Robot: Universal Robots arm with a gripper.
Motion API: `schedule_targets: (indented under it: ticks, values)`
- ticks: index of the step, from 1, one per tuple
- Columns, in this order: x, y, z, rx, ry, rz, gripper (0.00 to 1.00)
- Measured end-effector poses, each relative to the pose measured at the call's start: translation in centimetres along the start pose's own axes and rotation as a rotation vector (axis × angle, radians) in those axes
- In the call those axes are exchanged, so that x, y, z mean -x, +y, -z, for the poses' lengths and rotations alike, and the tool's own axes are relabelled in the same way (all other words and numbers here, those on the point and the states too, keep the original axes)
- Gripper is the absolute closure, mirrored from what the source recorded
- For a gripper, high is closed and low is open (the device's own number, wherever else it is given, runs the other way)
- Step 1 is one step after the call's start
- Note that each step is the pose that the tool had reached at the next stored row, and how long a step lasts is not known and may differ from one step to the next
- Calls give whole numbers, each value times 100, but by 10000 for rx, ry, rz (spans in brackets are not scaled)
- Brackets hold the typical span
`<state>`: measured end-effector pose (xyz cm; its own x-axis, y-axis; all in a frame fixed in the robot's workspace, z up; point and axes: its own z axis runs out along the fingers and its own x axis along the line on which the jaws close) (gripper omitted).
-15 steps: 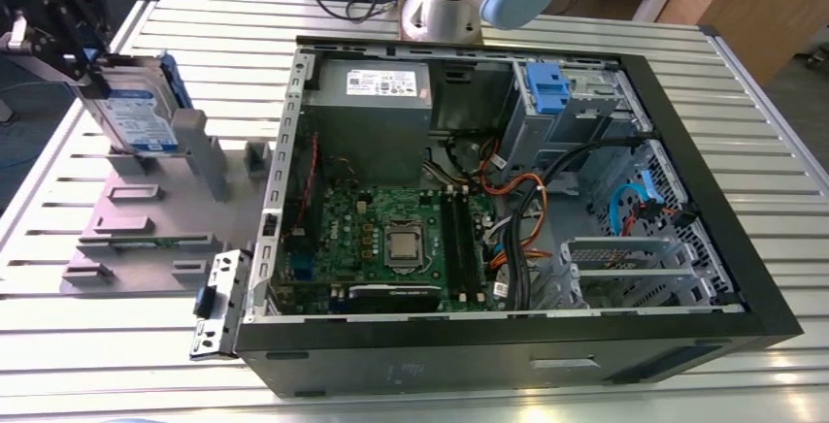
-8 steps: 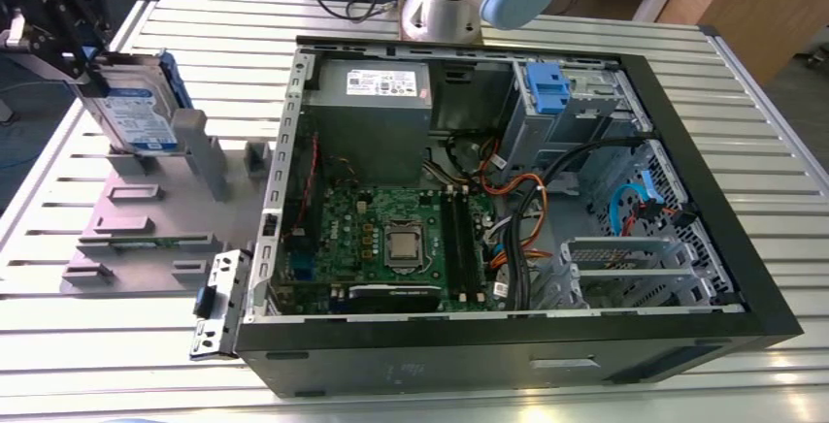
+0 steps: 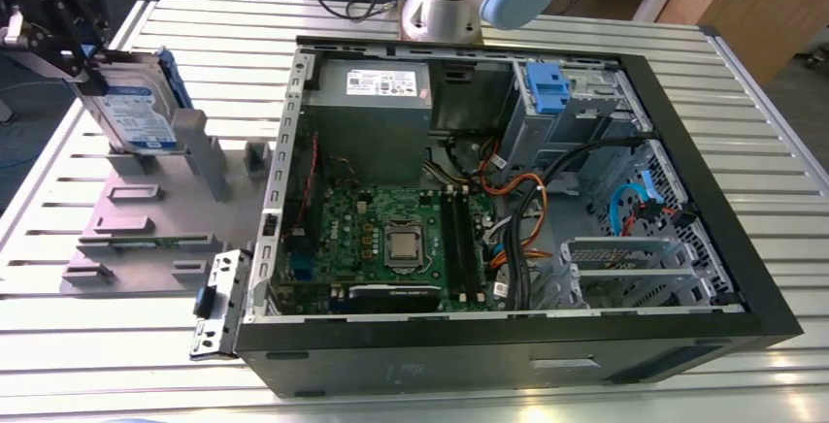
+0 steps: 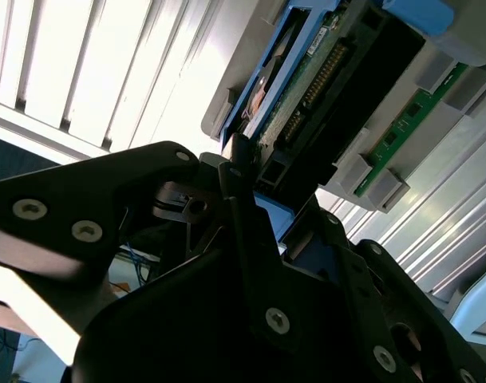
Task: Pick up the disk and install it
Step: 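Pick up the disk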
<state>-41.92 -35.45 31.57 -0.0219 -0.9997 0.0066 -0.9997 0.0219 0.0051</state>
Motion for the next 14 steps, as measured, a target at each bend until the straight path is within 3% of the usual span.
schedule_targets:
  ticks: [14]
  values:
    - [0, 0, 38, -1, -1, 0, 63]
